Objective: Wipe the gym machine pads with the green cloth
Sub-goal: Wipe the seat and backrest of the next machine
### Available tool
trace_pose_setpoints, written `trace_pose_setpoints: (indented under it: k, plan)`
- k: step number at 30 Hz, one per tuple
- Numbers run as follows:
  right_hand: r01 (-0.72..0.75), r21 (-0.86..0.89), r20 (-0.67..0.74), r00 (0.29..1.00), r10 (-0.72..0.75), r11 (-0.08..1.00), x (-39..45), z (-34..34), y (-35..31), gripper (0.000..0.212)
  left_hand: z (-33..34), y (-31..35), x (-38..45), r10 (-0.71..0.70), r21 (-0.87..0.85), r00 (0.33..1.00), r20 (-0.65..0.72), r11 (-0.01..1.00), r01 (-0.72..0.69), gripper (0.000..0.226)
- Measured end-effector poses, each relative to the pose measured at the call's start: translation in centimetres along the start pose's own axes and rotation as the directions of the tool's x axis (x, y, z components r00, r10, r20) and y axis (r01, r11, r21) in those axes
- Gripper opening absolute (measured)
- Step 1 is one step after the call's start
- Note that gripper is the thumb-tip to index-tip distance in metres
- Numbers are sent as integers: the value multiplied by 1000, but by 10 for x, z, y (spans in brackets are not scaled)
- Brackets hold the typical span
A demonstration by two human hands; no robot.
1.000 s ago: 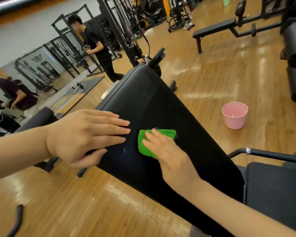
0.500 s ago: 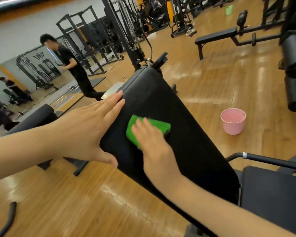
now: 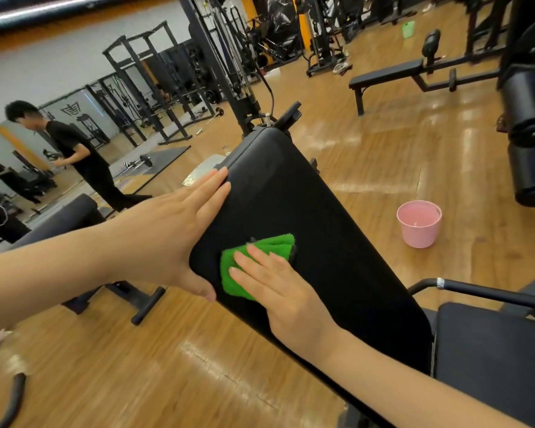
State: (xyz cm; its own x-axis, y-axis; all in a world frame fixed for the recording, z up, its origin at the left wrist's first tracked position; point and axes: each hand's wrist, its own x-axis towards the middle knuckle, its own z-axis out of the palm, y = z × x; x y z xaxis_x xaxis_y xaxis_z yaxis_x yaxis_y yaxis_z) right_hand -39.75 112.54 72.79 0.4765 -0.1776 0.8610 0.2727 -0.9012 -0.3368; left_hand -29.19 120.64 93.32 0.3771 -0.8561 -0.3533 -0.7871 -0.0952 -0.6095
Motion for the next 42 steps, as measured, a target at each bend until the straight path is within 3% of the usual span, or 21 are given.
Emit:
trace_pose_setpoints:
  k: [4,6,9,11,13,16,20,23,25,29,31,34,38,42]
  plan:
    - [-4,-57,3,1000,4,998,-38,-11,32,36,-1,3,-1,1,-33,1000,-10,999,-2,134]
    - [-156,-64,-71,986,151,986,-31,-20,55,36,-2,3,0,3,-37,1000,-7,999,-4,135]
    - [-436,14,-246,870,426,900,19,-35,78,44,-3,4,-1,0,-42,1000,3,999,0,134]
    - [-508,77,-247,824,510,858,65,-41,81,44,-3,4,-1,-2,-45,1000,6,999,2,134]
    - [-524,110,-190,823,536,844,102,-38,80,43,-3,4,-1,3,-44,1000,7,999,-3,134]
    - [-516,54,-176,838,517,855,111,-20,66,45,-2,3,0,15,-53,1000,5,998,-14,135]
    - [-248,36,-160,955,251,968,54,-3,16,45,-1,-1,0,37,-91,999,-26,995,-40,133]
    - [-112,69,-65,991,116,991,25,-9,11,42,-1,-2,0,41,-98,999,-30,994,-43,131]
    - [-166,87,-82,981,173,982,33,-20,29,40,0,-2,0,40,-98,999,-27,994,-43,133]
    - [-503,144,-180,833,523,852,96,-43,71,41,2,0,1,27,-96,999,-34,995,-30,135]
    - [-548,134,-152,812,564,825,125,-41,84,42,2,0,2,20,-100,999,-35,995,-23,135]
    - [-535,77,-159,827,540,842,133,-23,78,44,4,-1,2,20,-105,999,-40,994,-24,137]
    - [-321,22,-145,936,321,947,84,-11,36,48,8,-3,3,19,-135,997,-76,990,-29,141]
    - [-168,82,-49,984,173,982,12,-9,9,42,8,-4,4,16,-151,996,-85,988,-29,144]
